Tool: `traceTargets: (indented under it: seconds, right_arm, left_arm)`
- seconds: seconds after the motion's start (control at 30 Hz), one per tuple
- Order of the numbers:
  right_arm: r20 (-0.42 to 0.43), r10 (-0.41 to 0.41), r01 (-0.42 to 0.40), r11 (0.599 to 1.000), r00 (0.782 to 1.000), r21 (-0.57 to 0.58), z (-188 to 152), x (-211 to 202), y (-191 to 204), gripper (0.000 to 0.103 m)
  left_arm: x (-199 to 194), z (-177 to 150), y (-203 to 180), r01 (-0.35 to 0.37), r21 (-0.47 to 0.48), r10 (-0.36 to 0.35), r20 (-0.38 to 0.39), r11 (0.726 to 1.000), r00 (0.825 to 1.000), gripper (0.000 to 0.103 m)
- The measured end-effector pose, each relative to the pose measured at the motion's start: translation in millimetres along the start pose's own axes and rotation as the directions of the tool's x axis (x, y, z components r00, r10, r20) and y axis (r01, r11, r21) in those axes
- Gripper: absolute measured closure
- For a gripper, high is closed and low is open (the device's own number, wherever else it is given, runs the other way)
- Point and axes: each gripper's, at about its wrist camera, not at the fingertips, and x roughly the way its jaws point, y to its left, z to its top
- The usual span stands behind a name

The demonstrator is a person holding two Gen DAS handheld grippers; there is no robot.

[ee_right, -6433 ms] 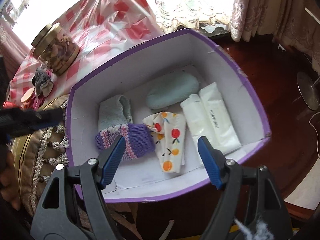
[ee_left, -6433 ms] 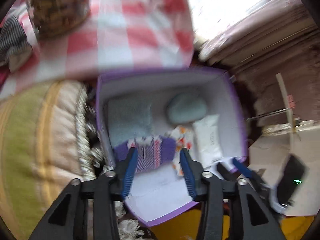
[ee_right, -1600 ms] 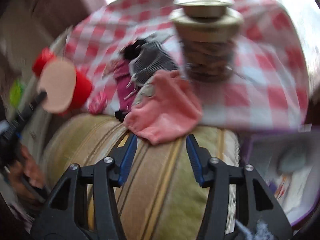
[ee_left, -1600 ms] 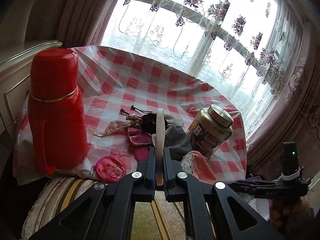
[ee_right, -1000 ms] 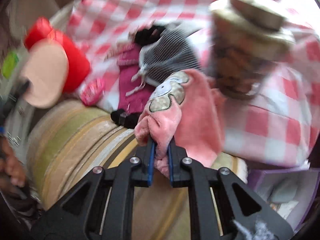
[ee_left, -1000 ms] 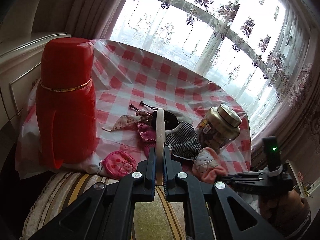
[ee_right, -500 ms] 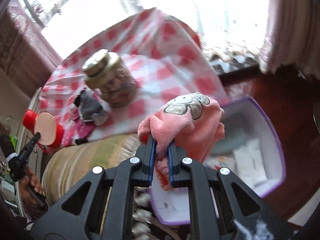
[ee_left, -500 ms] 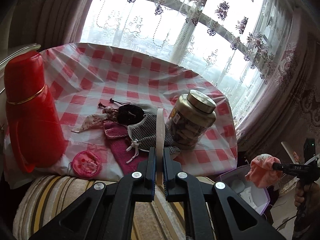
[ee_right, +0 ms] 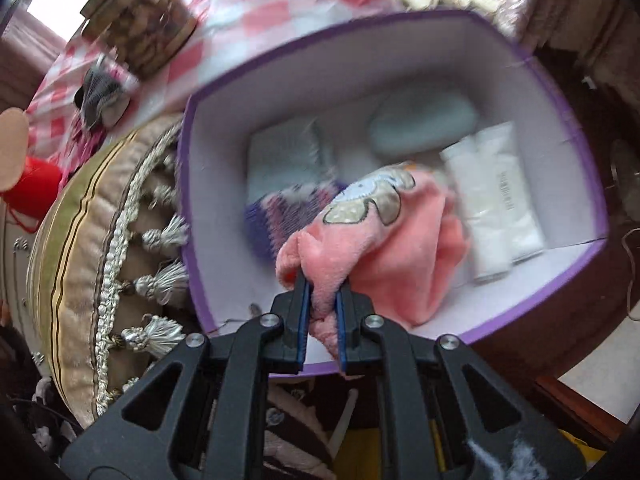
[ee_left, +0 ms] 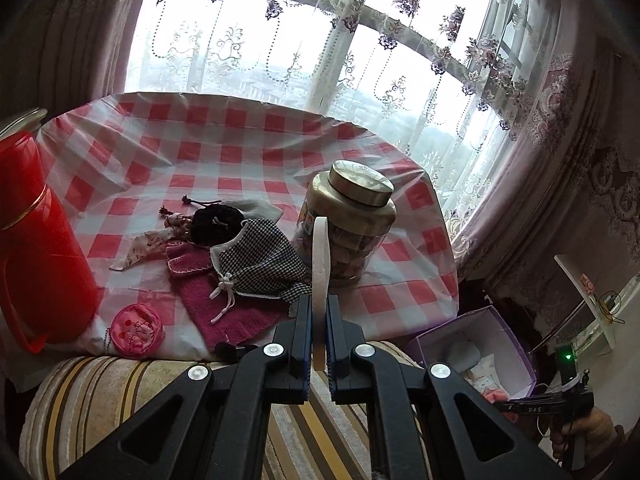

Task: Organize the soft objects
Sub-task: 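Carry pink fleece cloth into box and release with right tool while left tool holds beige sponge, then lower the beige round sponge into the box and open the left tool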

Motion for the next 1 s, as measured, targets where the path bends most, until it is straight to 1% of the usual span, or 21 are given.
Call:
traceTargets:
  seconds: [0.07,0.13,0.2,0.23,0.3,0.37,0.4,0.43,0.47,0.5,0.53,0.6,0.67,0.7,0.73,0.77,0.8,0.87,0.93,0.97,1.0]
  right_arm:
    - [-0.054,0.050,-0.051,0.999,0.997,-0.013,-1,17,11,0.089]
    - [-0.091,0.076,-0.079,0.997,0.993,-0.023,-2,30,18,0.089]
    - [-0.133,0.116,-0.120,0.992,0.984,-0.023,-3,46,23,0.088]
    - [-0.158,0.137,-0.142,0.990,0.978,-0.019,-4,53,26,0.085]
    - [-0.217,0.166,-0.174,0.984,0.962,-0.019,-7,69,32,0.083]
    - [-0.287,0.216,-0.224,0.974,0.933,0.002,-10,86,37,0.081]
    - [-0.310,0.240,-0.245,0.969,0.920,0.021,-11,92,37,0.076]
    - [-0.320,0.241,-0.243,0.969,0.916,0.032,-12,96,37,0.068]
    - [-0.322,0.231,-0.232,0.972,0.918,0.035,-11,96,35,0.061]
    - [-0.320,0.238,-0.238,0.970,0.917,0.042,-11,94,33,0.044]
    - [-0.305,0.251,-0.250,0.967,0.919,0.044,-9,88,28,0.032]
    - [-0.268,0.255,-0.253,0.967,0.929,0.041,-4,75,19,0.031]
    - [-0.210,0.223,-0.222,0.975,0.952,0.026,0,55,7,0.031]
    - [-0.184,0.193,-0.193,0.981,0.964,0.017,2,46,2,0.031]
    - [-0.144,0.145,-0.145,0.989,0.979,0.007,5,37,-5,0.031]
    - [-0.117,0.109,-0.110,0.994,0.987,0.001,6,33,-8,0.031]
    - [-0.092,0.062,-0.063,0.998,0.994,-0.012,9,30,-10,0.031]
    - [-0.105,0.046,-0.049,0.998,0.993,-0.025,11,35,-11,0.031]
    - [-0.129,0.063,-0.067,0.997,0.990,-0.026,13,47,-11,0.031]
    - [-0.150,0.064,-0.070,0.997,0.987,-0.034,15,55,-7,0.031]
    - [-0.183,0.046,-0.054,0.998,0.982,-0.040,15,67,-6,0.031]
  left_arm:
    - [-1,1,-6,0.004,0.012,-0.004,0.002,1.000,1.000,0.097]
    - [-1,2,-11,0.009,0.024,-0.010,0.003,1.000,1.000,0.097]
    - [-1,3,-15,0.016,0.031,-0.016,0.004,0.999,1.000,0.097]
    - [0,5,-17,0.022,0.036,-0.022,0.004,0.999,1.000,0.097]
    - [3,6,-23,0.034,0.041,-0.034,-0.001,0.999,0.999,0.097]
    - [9,6,-28,0.053,0.046,-0.053,-0.013,0.998,0.999,0.097]
    - [11,6,-31,0.060,0.050,-0.059,-0.018,0.997,0.998,0.097]
    - [13,7,-35,0.069,0.058,-0.068,-0.023,0.996,0.997,0.097]
    - [15,6,-39,0.076,0.064,-0.074,-0.027,0.995,0.997,0.097]
    - [17,6,-43,0.089,0.072,-0.086,-0.035,0.993,0.996,0.097]
    - [20,5,-47,0.102,0.074,-0.099,-0.044,0.992,0.994,0.097]
    - [27,4,-53,0.135,0.071,-0.130,-0.069,0.988,0.989,0.097]
    - [34,2,-59,0.171,0.063,-0.165,-0.092,0.983,0.982,0.097]
    - [38,2,-62,0.197,0.056,-0.190,-0.106,0.979,0.976,0.097]
    - [45,2,-67,0.244,0.038,-0.237,-0.135,0.969,0.962,0.097]
    - [50,1,-70,0.283,0.014,-0.277,-0.160,0.959,0.947,0.097]
    - [61,0,-74,0.335,-0.030,-0.334,-0.200,0.942,0.921,0.097]
    - [77,-4,-85,0.393,-0.077,-0.399,-0.254,0.916,0.881,0.097]
    - [96,-9,-98,0.443,-0.127,-0.460,-0.306,0.887,0.833,0.097]
    - [106,-12,-105,0.463,-0.160,-0.489,-0.331,0.872,0.807,0.097]
    - [119,-16,-112,0.473,-0.199,-0.513,-0.358,0.859,0.780,0.097]
